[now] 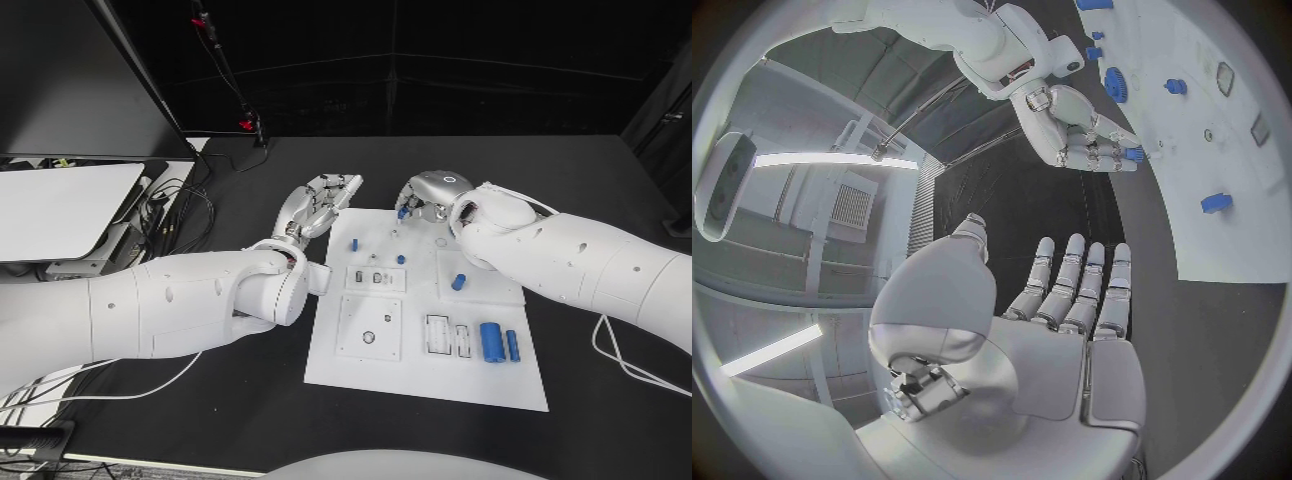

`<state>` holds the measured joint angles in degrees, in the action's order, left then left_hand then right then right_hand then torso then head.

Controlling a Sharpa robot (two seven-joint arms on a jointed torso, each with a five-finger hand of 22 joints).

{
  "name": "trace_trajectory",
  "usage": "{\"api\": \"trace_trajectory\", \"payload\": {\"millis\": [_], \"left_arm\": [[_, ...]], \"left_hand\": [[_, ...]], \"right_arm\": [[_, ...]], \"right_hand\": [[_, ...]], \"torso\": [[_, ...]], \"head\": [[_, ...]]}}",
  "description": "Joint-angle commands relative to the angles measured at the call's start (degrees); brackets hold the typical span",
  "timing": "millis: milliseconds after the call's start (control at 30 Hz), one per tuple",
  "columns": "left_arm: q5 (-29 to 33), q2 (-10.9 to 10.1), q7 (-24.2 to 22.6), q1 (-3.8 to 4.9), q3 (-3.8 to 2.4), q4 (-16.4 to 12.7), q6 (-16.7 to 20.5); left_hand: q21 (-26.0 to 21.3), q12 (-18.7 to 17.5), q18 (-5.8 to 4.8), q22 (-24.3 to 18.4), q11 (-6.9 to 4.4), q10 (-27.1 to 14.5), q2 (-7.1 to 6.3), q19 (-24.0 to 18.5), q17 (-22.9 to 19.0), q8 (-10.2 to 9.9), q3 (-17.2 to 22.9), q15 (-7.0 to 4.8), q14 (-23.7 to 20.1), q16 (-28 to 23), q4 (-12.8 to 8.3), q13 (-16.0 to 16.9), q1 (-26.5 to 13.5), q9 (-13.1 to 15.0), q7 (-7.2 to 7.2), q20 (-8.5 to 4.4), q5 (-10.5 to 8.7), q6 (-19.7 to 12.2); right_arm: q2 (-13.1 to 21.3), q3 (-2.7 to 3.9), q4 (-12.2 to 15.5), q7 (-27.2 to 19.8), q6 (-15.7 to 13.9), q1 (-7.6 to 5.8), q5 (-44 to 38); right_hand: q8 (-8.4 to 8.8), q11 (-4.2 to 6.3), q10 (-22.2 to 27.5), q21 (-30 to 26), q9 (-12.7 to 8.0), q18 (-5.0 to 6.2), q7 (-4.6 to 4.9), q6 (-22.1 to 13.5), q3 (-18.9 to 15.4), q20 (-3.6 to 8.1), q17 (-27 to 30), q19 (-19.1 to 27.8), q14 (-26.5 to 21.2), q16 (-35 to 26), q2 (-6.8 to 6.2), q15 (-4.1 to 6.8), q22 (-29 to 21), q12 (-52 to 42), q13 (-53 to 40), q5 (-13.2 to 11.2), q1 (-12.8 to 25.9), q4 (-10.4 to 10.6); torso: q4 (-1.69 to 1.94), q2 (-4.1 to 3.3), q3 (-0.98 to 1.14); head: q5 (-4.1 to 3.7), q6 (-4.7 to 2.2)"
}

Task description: Assemble the parts on the task board

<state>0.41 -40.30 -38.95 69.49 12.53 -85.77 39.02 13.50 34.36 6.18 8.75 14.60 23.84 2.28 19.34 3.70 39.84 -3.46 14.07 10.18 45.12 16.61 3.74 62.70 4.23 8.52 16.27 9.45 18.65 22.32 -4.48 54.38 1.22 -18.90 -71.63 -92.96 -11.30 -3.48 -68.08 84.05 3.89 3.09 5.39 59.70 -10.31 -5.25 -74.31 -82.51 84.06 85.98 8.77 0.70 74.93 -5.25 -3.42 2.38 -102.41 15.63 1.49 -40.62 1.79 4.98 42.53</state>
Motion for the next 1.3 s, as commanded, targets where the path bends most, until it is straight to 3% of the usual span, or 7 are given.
{"api": "trace_trajectory", "payload": {"millis": [33, 533, 1300], "left_arm": [[-0.39, 0.0, -17.97, 0.12, -0.07, -0.03, -0.54], [-0.39, 0.09, -17.94, 0.13, -0.07, 0.0, -0.59], [-0.39, 0.11, -17.74, 0.14, -0.07, 0.14, -0.61]], "left_hand": [[0.23, 0.25, 0.18, 0.05, 0.04, 0.15, 0.45, 0.18, -0.01, 0.25, -0.32, 0.06, 0.38, 0.15, 0.05, -0.02, 0.33, -0.08, 8.28, 0.13, 0.34, 0.46], [0.23, 0.25, 0.18, 0.05, 0.04, 0.15, 0.45, 0.18, -0.01, 0.25, -0.32, 0.06, 0.38, 0.15, 0.05, -0.02, 0.33, -0.08, 8.28, 0.13, 0.34, 0.46], [0.27, 0.28, 0.14, 0.06, 0.06, 0.13, 0.64, 0.16, 0.0, 0.25, -0.39, 0.1, 0.39, 0.15, 0.05, -0.02, 0.56, -0.13, 8.29, 0.14, 0.47, 0.47]], "right_arm": [[-0.47, 0.05, -0.55, -0.07, 0.34, -0.06, -0.41], [-1.85, 0.06, -3.34, 0.19, 0.33, 0.71, -0.42], [-2.37, 0.07, -3.75, 0.17, 1.71, 1.05, -0.42]], "right_hand": [[-0.21, -0.34, -0.26, 0.03, 0.13, -0.07, 1.27, 1.1, 0.05, -0.4, 0.02, 0.17, 3.33, 0.03, 0.06, -0.45, 2.42, 0.29, -0.03, 0.34, -0.51, 0.17], [-0.05, -0.39, -0.18, 0.05, 0.1, -0.08, 1.31, 1.04, 0.08, -0.43, -0.02, 0.15, 3.33, 0.04, 0.02, -0.48, 2.47, 0.55, -0.02, 0.34, -0.56, 0.24], [0.92, -0.5, 0.29, 0.01, -0.06, -0.07, 1.41, 0.28, -0.04, -0.57, 0.19, 0.2, 3.28, -0.03, -0.27, -0.6, 2.46, 1.56, -0.02, 0.33, -0.3, 0.69]], "torso": [[0.01, -0.04, -0.03], [0.09, -0.06, -0.02], [-0.02, -0.03, -0.08]], "head": [[0.04, -0.02], [0.43, 0.22], [0.54, 0.47]]}}
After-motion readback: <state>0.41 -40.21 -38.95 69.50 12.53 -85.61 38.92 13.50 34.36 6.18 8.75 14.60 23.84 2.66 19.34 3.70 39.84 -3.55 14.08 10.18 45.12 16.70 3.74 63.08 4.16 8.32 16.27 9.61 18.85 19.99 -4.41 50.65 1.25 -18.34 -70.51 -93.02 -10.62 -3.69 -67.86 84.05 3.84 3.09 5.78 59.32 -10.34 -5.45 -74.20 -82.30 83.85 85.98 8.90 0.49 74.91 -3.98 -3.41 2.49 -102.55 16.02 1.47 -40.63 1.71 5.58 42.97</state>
